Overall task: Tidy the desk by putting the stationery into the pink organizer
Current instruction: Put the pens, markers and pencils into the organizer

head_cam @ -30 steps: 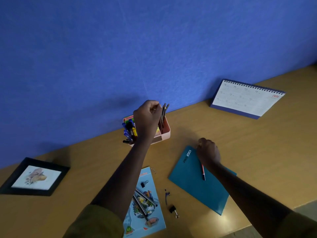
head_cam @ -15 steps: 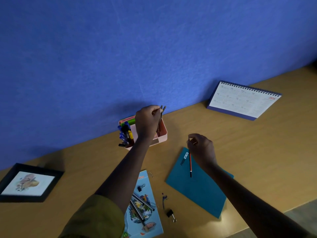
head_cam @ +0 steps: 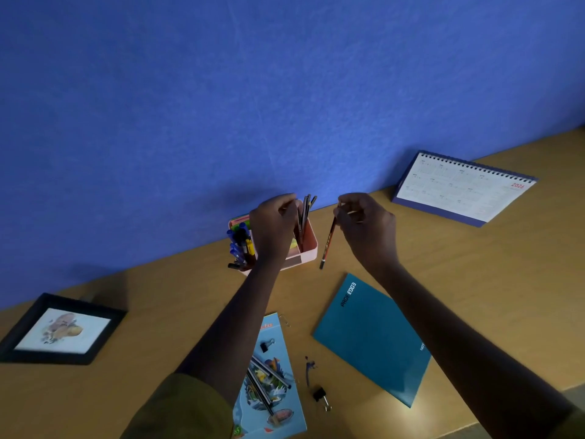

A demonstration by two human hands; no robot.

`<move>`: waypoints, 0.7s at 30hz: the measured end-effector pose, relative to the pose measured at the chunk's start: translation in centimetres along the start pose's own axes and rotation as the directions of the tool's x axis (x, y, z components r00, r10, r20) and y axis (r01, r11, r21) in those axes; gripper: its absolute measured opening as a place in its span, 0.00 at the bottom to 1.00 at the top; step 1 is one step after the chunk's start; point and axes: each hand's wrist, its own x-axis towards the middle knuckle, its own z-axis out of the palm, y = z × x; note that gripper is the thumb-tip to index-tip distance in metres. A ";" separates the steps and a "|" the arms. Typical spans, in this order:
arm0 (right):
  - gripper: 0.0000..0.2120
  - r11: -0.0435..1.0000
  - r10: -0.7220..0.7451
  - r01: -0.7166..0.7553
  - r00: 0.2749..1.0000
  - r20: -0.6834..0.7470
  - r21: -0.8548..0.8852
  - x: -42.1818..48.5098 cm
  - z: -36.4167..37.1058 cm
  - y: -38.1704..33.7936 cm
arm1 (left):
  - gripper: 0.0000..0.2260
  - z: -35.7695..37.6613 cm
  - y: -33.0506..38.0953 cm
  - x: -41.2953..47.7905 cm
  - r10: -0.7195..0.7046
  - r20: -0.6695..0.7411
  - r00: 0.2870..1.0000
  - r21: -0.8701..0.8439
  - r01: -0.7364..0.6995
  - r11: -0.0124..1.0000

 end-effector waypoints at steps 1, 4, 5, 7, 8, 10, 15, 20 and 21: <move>0.09 1.000 -0.010 0.010 1.000 -0.014 0.012 0.4 0.3 -0.3 | 0.06 -0.3 -0.1 -0.2 0.002 -0.014 1.000 -0.020 -0.002 1.000; 0.10 0.998 -0.057 0.057 0.998 -0.036 0.009 1.2 1.1 -1.3 | 0.05 -1.1 -0.5 -1.0 0.016 -0.045 0.999 -0.024 -0.017 1.000; 0.10 0.997 -0.075 0.075 0.996 -0.041 0.000 1.5 1.5 -1.5 | 0.05 -1.3 -0.8 -1.3 0.011 -0.054 0.998 -0.025 -0.012 1.000; 0.09 0.994 -0.107 0.106 0.993 -0.045 -0.021 1.8 2.2 -1.6 | 0.05 -1.8 -1.3 -2.2 -0.036 -0.069 0.997 -0.028 0.034 0.999; 0.09 0.992 -0.123 0.122 0.991 -0.044 -0.031 1.9 2.6 -1.5 | 0.05 -2.1 -1.6 -2.7 -0.059 -0.073 0.996 -0.033 0.057 0.998; 0.08 0.988 -0.144 0.143 0.989 -0.030 -0.054 2.0 3.5 -1.1 | 0.06 -2.7 -1.9 -3.9 -0.081 -0.076 0.994 -0.041 0.078 0.996; 0.05 0.975 -0.163 0.167 0.986 0.035 -0.148 1.9 5.5 0.9 | 0.08 -4.7 -2.9 -6.8 -0.184 -0.088 0.979 -0.154 0.169 0.973; 0.05 0.973 -0.115 0.126 0.991 0.068 -0.192 1.7 6.9 2.5 | 0.08 -6.8 -3.8 -9.2 -0.286 -0.147 0.947 -0.193 0.256 0.947; 0.05 0.973 -0.106 0.118 0.992 0.074 -0.198 1.6 7.1 2.7 | 0.08 -7.1 -4.1 -9.6 -0.309 -0.156 0.938 -0.199 0.277 0.940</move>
